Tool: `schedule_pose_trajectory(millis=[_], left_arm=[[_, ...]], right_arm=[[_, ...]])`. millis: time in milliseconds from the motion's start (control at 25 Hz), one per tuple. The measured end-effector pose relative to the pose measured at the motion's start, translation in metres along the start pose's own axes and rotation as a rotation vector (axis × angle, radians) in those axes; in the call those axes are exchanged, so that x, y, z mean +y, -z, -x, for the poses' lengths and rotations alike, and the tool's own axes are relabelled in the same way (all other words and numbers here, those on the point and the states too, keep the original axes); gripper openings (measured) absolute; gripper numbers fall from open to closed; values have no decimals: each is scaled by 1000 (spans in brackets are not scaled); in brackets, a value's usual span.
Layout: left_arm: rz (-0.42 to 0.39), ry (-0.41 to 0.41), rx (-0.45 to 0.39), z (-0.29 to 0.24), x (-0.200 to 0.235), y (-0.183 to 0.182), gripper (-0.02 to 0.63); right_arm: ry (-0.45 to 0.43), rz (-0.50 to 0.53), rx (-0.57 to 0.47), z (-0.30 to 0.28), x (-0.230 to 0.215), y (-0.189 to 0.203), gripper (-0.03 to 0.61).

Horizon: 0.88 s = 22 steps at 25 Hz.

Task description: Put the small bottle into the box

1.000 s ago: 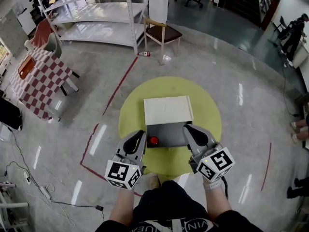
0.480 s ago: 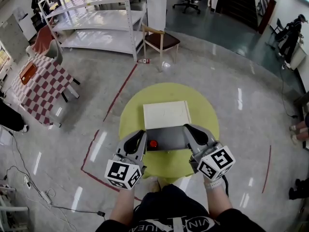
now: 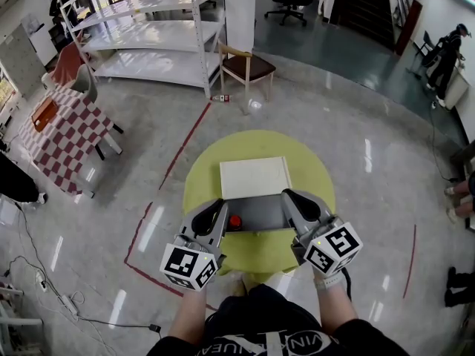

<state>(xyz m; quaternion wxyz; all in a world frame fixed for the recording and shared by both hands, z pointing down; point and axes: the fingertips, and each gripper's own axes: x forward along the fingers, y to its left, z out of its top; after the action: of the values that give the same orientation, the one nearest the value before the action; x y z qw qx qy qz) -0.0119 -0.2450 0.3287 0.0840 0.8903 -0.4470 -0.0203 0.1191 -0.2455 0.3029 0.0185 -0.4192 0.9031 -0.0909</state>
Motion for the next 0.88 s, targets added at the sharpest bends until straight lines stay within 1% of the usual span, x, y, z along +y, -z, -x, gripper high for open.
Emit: schedule_pose_trajectory(millis=[320, 880], left_arm=[[5, -44, 16, 1, 3, -7, 29], [16, -49, 12, -2, 2, -12, 29]], right_arm=[[10, -8, -14, 8, -1, -7, 6], [30, -4, -29, 16, -8, -12, 6]])
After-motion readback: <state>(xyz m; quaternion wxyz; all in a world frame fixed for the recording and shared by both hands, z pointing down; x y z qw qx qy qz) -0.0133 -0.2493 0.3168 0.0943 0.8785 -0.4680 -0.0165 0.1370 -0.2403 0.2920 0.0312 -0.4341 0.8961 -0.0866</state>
